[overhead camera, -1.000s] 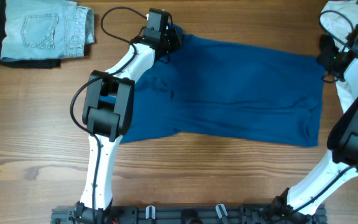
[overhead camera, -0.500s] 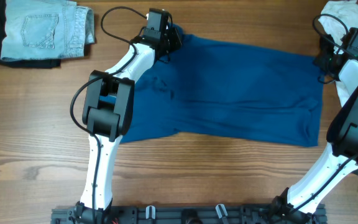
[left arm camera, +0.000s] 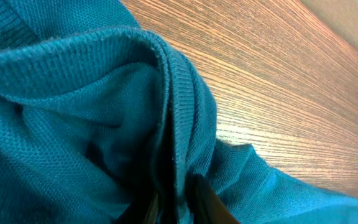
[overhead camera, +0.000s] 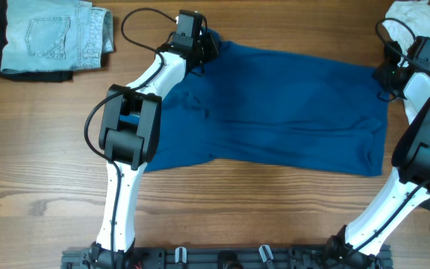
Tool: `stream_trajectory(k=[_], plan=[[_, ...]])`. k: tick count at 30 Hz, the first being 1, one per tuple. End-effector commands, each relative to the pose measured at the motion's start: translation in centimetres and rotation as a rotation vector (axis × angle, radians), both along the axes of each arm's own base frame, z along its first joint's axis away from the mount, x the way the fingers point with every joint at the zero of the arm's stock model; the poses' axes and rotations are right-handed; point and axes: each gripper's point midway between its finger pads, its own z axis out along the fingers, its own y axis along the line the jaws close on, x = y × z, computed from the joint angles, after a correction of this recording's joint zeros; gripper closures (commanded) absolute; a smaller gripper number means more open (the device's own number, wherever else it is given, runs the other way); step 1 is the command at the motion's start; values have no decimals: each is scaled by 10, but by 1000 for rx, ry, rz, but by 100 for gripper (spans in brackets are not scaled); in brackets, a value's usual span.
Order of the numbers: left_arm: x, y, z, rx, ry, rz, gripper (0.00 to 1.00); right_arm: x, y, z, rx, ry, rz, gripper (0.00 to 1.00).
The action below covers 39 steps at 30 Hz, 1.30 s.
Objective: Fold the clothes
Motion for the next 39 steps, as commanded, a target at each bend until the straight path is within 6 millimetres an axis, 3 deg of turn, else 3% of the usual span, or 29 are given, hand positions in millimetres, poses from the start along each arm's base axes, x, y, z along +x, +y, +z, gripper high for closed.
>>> stream_trajectory(k=[1,7,13,15,18,28,35,39], plan=[[3,4,-8,15,1,10,83,0,7,-17,38,15,-8,53],[3,4,-8,15,1,10,83,2,3,-15,28,-1,-30,70],[5,3,-6,15,-10,4,87,0,-2,-15,3,10,-46,96],[5,0,-3,25,-35,-43,96,0,-2,-15,4,9,-47,96],[2,-8,12,19,-68,-113,96,-1,-5,-15,-8,15,-56,96],[-7,-4,78,24,-112,-127,96,-14,-10,-20,-35,74,-86,96],[-22,15,107,99,-84,-81,96,-20,-11,-23,3,84,-142,96],[-41,31,114,160,-16,-51,96,-24,-9,-25,13,101,-142,96]])
